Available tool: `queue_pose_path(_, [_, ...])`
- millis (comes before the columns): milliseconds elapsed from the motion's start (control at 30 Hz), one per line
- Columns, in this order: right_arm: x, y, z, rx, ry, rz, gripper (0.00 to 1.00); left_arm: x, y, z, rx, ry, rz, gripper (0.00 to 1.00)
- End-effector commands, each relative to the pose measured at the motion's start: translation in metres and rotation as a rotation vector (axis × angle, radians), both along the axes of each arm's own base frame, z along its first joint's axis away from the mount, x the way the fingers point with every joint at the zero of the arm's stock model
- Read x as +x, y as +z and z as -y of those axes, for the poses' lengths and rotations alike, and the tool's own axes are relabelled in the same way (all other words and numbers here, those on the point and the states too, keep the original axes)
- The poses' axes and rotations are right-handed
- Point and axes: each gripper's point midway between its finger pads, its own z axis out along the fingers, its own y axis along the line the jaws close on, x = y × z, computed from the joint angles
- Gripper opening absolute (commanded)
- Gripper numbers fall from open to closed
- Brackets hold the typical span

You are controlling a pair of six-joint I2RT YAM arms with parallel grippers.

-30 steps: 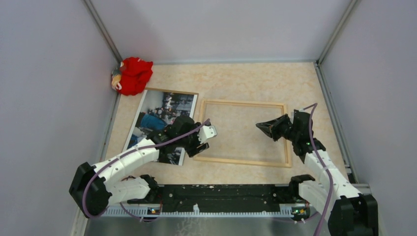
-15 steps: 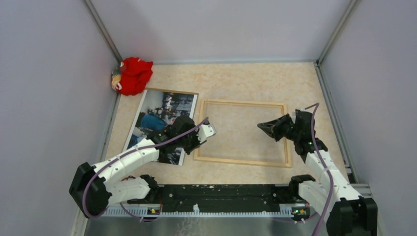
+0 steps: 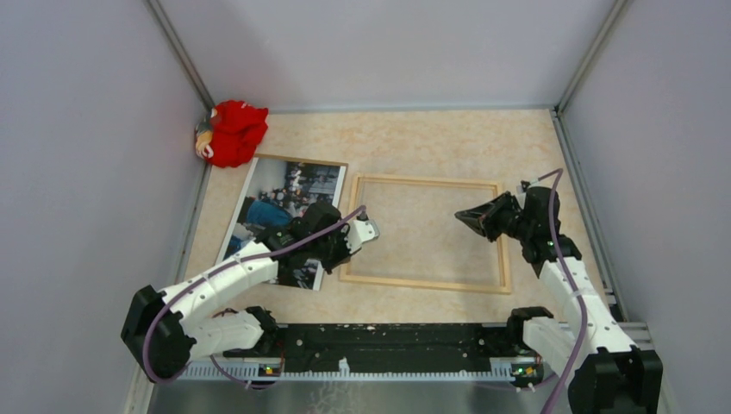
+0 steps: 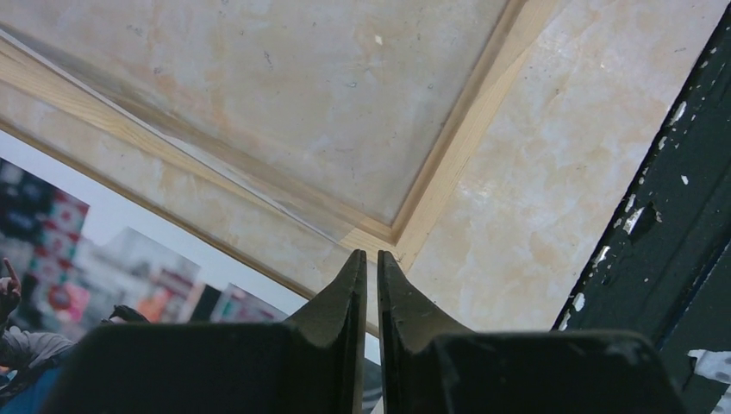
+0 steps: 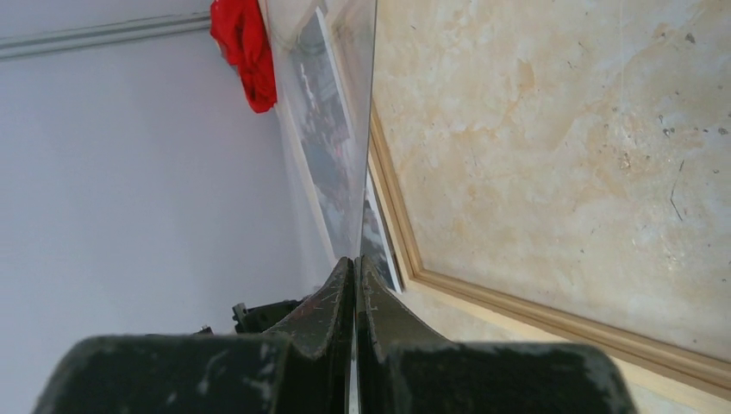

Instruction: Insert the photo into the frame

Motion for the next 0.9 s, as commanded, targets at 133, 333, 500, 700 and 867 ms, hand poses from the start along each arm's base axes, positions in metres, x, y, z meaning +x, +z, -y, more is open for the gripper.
queue_pose_path(133, [-0.005,0.013,-0.002,-0.013,0.051,0.034,0.0,-0.002,0.027,0.007,-0.05,-0.022,0.03,0.17])
queue_pose_path(333, [-0.004,0.016,-0.002,-0.003,0.047,0.041,0.0,0.001,0.032,0.007,-0.054,-0.017,0.104,0.99])
queue_pose_path(500, [-0.004,0.016,-0.002,0.001,0.046,0.039,0.0,0.01,0.037,0.009,-0.055,-0.003,0.154,0.99])
queue_pose_path(700, [-0.004,0.015,-0.003,0.006,0.044,0.031,0.0,0.035,0.057,0.005,-0.063,0.101,0.259,0.99])
queue_pose_path(867, [-0.005,0.013,-0.003,0.015,0.045,0.022,0.0,0.058,0.066,-0.016,0.001,0.263,0.342,0.99])
